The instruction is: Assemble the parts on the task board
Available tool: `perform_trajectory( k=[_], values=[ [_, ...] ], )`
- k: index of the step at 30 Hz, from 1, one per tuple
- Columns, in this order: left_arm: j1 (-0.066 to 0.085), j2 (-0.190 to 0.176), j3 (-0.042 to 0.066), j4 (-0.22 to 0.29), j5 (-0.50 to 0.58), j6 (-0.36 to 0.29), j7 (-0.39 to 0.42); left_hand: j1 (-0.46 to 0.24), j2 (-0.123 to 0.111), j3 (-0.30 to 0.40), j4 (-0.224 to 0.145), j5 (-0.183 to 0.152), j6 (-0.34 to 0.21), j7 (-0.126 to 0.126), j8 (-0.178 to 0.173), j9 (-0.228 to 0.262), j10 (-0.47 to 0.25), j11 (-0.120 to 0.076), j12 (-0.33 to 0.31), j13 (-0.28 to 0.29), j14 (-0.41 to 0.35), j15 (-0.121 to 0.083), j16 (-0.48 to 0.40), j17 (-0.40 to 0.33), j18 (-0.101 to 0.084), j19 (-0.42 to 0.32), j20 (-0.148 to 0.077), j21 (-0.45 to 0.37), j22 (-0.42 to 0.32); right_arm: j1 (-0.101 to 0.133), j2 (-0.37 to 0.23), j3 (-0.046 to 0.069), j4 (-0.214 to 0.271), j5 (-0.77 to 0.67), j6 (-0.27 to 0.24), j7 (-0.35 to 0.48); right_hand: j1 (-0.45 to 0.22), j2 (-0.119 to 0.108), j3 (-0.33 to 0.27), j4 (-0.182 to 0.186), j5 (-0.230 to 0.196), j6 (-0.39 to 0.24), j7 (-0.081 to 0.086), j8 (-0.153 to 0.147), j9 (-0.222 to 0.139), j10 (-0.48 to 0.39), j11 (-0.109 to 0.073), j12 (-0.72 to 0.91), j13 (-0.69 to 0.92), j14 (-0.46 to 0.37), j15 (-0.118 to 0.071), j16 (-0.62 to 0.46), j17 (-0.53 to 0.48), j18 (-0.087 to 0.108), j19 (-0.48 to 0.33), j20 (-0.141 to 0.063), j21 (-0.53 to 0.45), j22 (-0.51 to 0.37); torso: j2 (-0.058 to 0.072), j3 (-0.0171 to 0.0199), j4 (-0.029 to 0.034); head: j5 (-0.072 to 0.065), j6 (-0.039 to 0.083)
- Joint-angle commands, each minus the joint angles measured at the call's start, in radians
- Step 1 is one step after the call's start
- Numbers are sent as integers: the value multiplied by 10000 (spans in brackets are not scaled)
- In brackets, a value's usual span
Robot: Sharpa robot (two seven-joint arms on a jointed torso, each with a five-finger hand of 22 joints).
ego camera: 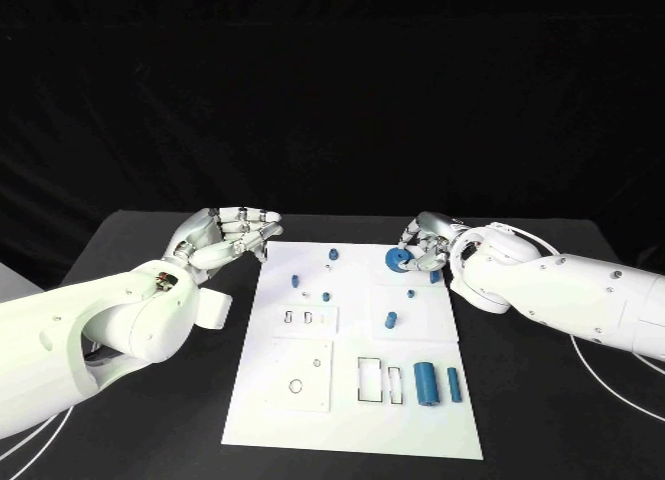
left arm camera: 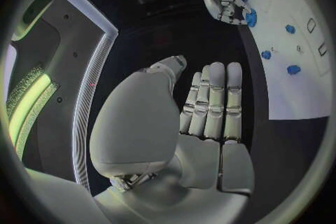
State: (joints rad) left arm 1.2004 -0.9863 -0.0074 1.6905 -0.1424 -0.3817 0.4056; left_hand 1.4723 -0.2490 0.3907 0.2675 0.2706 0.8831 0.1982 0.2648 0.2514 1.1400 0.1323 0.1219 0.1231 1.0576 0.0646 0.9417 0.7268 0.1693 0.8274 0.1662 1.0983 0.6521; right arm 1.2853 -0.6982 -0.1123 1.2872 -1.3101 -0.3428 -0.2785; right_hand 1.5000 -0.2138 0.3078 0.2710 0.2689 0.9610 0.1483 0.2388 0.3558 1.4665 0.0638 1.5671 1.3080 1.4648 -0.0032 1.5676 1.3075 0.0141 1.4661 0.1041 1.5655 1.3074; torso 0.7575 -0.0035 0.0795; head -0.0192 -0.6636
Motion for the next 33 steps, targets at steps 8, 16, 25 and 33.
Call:
perform_trajectory(
  k=[8,16,25,33],
  values=[
    [11,19,7,-22,52,178,57,-1,53,61,3,-39,-49,-18,-23,13,-81,-26,44,12,-79,-29,71,-14,136,-62,-16,34,14,18,-133,32,1157,-1148,-1336,-120,-184,-96,414,-41,388,439,-199,139,16,1043,-137,37,2628,1060,-157,32,2633,-141,1047,-146,53,2634,-17,-8,8,43,46],
    [11,55,7,-41,54,187,54,10,63,71,-3,-38,-49,-20,-21,16,-83,-28,48,14,-82,-31,76,-16,136,-67,-15,41,18,124,388,39,1802,-2142,-1345,-229,-305,-151,475,-35,390,493,-219,151,18,1043,-156,37,2628,1060,-181,32,2633,-141,1047,-170,53,2634,8,-5,15,82,48],
    [12,94,7,-45,55,197,38,24,67,81,-13,-38,-50,-22,-19,20,-85,-30,52,17,-86,-32,81,-18,137,-73,-14,49,23,34,1316,-80,1306,-2867,-1350,-405,-346,-175,490,-35,353,499,-224,148,16,1043,-161,37,2628,1060,-188,32,2633,-141,1047,-178,53,2634,23,-14,43,73,60],
    [12,116,7,-37,54,206,7,24,67,81,-13,-38,-50,-22,-19,20,-85,-30,52,17,-86,-32,81,-18,137,-73,-14,49,23,-119,1845,-103,778,-3136,-1362,-468,-360,-185,498,-38,340,493,-225,142,13,1043,-163,37,2628,1060,-190,32,2633,-141,1047,-181,53,2634,40,-12,54,131,45]
  ],
)
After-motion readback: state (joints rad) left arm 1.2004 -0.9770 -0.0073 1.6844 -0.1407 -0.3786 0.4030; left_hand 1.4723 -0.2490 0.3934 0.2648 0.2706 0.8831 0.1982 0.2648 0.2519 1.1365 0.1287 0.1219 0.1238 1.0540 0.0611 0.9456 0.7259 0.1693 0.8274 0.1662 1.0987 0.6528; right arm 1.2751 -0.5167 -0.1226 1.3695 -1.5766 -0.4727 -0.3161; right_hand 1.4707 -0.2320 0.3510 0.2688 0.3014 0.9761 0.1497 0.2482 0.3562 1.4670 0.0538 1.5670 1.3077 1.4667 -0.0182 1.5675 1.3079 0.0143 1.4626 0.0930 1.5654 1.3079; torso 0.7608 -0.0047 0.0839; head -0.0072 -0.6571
